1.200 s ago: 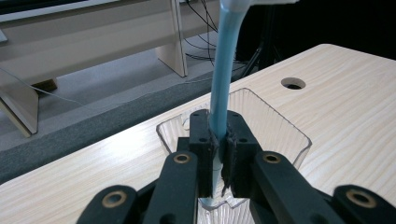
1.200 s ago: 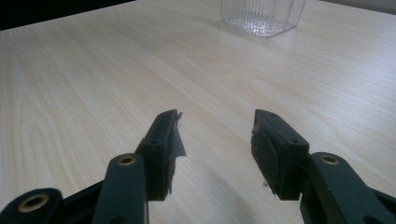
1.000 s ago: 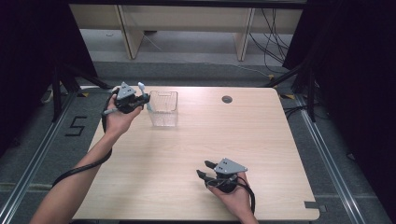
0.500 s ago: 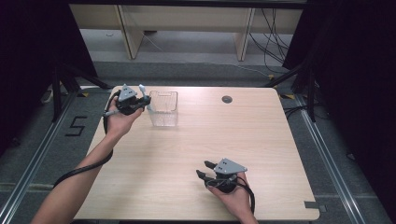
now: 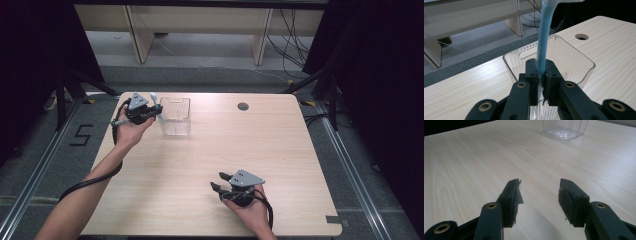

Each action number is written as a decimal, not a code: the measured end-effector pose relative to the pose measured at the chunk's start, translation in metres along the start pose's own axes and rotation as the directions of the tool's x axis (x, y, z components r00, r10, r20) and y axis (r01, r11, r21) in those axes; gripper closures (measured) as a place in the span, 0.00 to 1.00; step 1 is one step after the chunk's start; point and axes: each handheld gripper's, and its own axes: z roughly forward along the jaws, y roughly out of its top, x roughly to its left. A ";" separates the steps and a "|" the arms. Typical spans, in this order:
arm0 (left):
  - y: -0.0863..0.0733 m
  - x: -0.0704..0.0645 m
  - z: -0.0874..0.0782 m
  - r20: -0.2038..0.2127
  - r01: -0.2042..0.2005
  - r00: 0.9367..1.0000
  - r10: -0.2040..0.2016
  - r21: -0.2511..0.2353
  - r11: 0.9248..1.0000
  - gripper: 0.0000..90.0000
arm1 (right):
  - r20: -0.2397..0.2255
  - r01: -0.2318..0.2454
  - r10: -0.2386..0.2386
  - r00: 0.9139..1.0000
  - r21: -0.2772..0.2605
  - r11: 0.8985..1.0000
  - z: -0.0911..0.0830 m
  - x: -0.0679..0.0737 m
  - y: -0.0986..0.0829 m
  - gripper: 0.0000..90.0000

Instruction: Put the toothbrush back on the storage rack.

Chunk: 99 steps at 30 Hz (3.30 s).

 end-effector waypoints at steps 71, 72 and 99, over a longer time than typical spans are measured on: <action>-0.031 0.000 -0.017 -0.012 0.058 0.998 -0.057 0.047 0.997 0.47 | 0.001 0.021 -0.021 1.000 0.008 1.000 0.000 0.000 -0.001 0.57; -0.032 -0.001 -0.019 -0.011 0.061 0.998 -0.060 0.045 0.997 0.46 | 0.002 0.020 -0.020 1.000 0.008 1.000 0.000 -0.001 -0.001 0.57; -0.079 -0.019 -0.070 -0.019 0.098 0.995 -0.098 0.011 0.995 0.39 | 0.001 0.024 -0.024 1.000 0.011 1.000 0.001 0.000 -0.001 0.56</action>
